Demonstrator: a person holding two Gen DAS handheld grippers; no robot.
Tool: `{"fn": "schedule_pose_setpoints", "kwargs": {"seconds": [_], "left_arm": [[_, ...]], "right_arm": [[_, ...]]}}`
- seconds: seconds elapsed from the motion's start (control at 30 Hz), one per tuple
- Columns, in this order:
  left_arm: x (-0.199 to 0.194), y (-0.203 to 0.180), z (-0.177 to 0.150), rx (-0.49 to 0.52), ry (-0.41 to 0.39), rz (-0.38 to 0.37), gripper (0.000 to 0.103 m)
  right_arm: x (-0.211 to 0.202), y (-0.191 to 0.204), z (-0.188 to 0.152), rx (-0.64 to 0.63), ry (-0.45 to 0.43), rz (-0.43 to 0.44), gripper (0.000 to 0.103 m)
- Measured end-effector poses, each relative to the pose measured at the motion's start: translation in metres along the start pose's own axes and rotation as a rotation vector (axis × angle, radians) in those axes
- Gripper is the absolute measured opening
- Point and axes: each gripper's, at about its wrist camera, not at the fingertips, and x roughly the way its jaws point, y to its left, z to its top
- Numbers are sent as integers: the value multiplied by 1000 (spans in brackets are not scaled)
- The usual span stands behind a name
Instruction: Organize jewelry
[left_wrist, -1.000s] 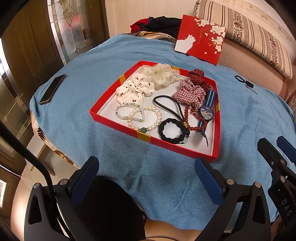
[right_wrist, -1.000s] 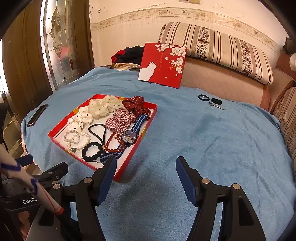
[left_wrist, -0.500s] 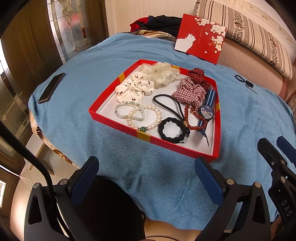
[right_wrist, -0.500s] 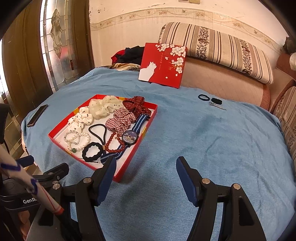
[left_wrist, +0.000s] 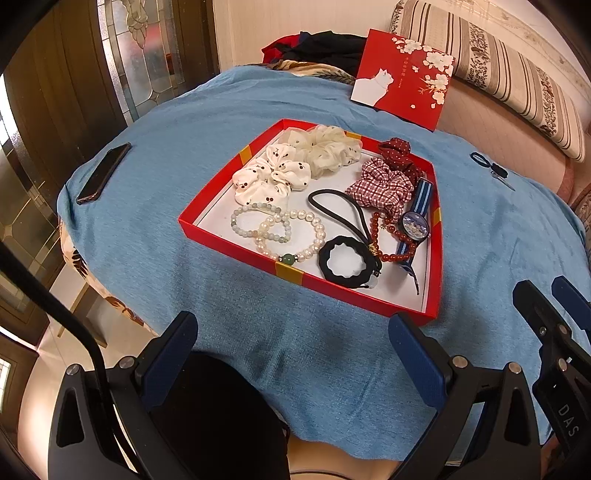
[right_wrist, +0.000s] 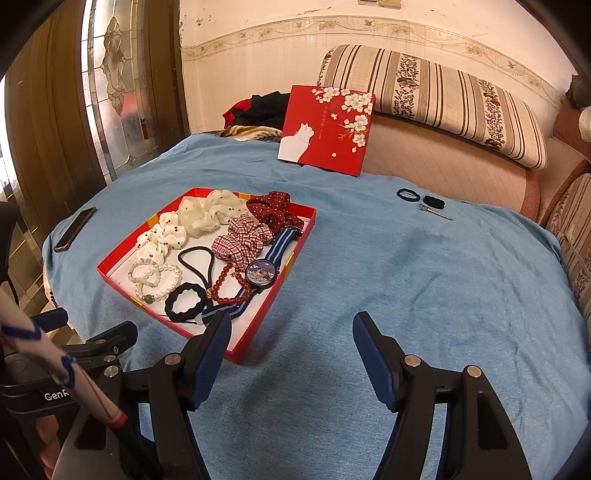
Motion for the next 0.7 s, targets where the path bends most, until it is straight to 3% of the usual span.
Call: {"fn": "schedule_pose_setpoints", "kwargs": {"seconds": [0.47,0.7], "left_arm": [[-4,4,1,-3,-16,-1,103],[-12,8,7,-3,-43,43,103]], "right_arm": [[0,4,0,0,4,5,74],[-1,2,-1,18,13,20,74]]}}
